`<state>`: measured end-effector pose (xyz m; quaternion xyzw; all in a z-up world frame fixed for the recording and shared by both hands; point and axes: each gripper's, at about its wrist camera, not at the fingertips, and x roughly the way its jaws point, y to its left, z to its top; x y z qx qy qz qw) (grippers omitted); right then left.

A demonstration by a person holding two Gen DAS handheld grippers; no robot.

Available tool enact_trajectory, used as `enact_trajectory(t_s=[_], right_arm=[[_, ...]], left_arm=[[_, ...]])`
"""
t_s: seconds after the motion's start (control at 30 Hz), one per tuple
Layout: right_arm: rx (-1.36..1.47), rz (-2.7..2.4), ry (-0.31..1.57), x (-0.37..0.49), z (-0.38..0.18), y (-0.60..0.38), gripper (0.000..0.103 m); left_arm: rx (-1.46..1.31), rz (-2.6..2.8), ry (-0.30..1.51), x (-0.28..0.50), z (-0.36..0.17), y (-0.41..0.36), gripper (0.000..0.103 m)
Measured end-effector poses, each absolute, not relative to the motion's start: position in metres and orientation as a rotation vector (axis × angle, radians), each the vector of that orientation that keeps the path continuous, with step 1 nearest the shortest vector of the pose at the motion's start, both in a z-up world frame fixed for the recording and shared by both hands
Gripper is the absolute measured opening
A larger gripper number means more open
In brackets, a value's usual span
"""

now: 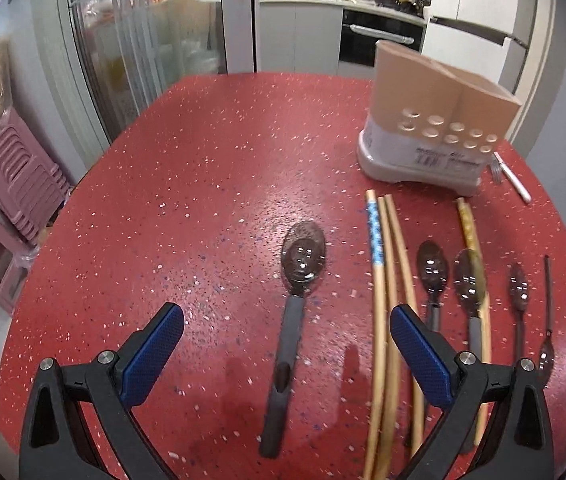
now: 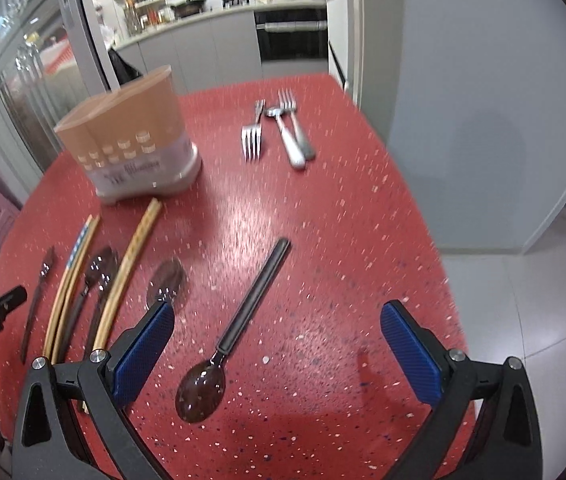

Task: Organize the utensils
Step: 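Close the left gripper on a dark spoon while the right grasps another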

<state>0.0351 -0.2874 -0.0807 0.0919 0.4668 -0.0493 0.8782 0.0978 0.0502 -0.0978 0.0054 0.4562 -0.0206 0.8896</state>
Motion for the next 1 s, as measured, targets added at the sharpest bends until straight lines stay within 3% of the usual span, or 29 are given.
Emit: enact_trajectory(t_s=[0.4, 0.47, 0.67, 0.8, 0.93, 1.0], right_arm=[[0.275, -0.11, 1.174, 0.072, -0.121, -0.287, 0.075], [0.282, -0.115, 1.206, 0.077, -0.125, -0.285, 0.072], [0.14, -0.143, 1.254, 0.089, -0.127, -0.263, 0.072], [0.1, -0.113, 1.262, 0.09, -0.122, -0.256, 0.054], [0.089, -0.094, 1.272, 0.09, -0.115, -0.254, 0.046], [0.096, -0.087, 1.268, 0.088, -0.116, -0.257, 0.022]], left_arm=[[0.042, -0.072, 1.072, 0.135, -0.121, 0.046, 0.103], [0.066, -0.071, 1.097, 0.137, -0.126, 0.043, 0.099], [0.058, -0.077, 1.142, 0.15, -0.13, 0.046, 0.098], [0.047, -0.091, 1.162, 0.156, -0.13, 0.047, 0.095], [0.068, -0.12, 1.163, 0.161, -0.128, 0.039, 0.081], [0.083, -0.144, 1.166, 0.16, -0.127, 0.033, 0.07]])
